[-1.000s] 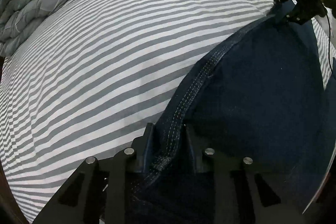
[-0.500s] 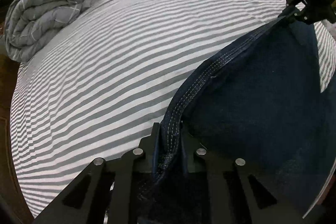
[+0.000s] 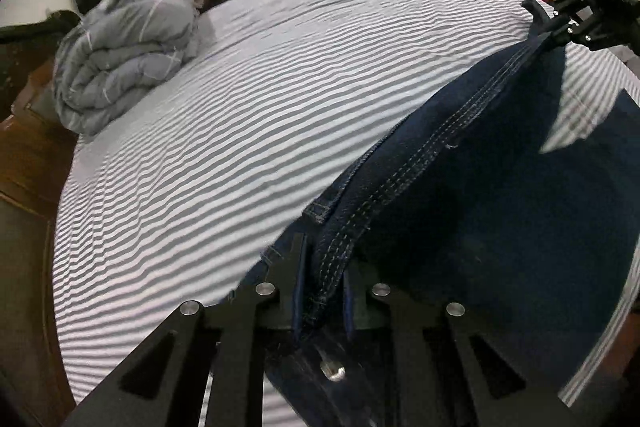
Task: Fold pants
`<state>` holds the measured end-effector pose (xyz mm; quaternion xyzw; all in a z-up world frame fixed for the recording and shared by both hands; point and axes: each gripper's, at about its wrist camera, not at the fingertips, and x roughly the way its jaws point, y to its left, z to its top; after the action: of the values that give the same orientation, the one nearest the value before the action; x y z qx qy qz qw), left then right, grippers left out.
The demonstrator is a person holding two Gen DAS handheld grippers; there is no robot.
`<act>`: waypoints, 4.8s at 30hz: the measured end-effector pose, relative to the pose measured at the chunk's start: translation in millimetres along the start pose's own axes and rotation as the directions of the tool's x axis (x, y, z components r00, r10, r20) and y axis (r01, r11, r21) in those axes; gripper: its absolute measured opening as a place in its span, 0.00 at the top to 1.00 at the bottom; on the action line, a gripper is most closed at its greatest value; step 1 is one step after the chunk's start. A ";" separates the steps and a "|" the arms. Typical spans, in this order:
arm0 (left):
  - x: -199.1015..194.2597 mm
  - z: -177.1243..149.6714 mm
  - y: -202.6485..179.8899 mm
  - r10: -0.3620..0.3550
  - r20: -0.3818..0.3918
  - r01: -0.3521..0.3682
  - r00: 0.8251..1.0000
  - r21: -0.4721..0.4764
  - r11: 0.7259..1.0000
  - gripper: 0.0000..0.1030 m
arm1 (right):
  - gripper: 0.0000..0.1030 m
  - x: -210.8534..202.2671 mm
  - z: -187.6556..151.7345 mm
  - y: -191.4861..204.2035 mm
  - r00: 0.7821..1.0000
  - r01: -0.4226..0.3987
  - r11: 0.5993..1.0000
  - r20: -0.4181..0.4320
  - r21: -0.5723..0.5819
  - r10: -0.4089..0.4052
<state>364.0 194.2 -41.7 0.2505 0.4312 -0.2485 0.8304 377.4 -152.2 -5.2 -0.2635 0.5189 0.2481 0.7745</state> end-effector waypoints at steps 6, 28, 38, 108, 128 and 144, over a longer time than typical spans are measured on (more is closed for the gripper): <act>-59.1 -44.3 -49.5 0.019 0.019 -0.019 1.000 0.033 0.999 0.85 | 0.91 -41.5 -51.1 49.3 0.998 0.040 0.999 0.053 0.016 -0.041; -43.0 -175.2 -141.1 -0.018 -0.178 0.038 0.984 0.111 0.993 0.85 | 0.91 -33.5 -168.1 178.6 1.000 -0.029 0.994 -0.007 0.102 0.030; -45.4 -193.4 -132.9 -0.030 -0.174 0.049 0.984 0.105 0.993 0.85 | 0.91 -46.5 -188.7 223.0 0.994 -0.106 0.987 0.008 0.120 0.106; -98.2 -214.1 -116.5 0.010 -0.206 -0.027 0.979 -0.081 0.996 0.57 | 0.45 0.0 -192.7 217.1 0.977 -0.202 0.847 0.036 0.492 0.212; -66.3 -53.1 -309.0 -0.248 0.129 0.263 0.960 -0.122 0.957 0.56 | 0.45 -74.8 -187.6 15.1 0.993 0.115 0.743 -0.070 0.659 -0.092; -24.4 -17.1 -408.8 -0.355 0.067 0.359 0.933 -0.070 0.931 0.56 | 0.46 57.4 -122.7 -182.4 0.871 0.430 0.575 -0.488 0.696 -0.059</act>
<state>84.6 -97.3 -112.3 0.1276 0.4570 -0.3841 0.7920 434.3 -362.1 -71.0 -0.0132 0.6821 -0.1792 0.7088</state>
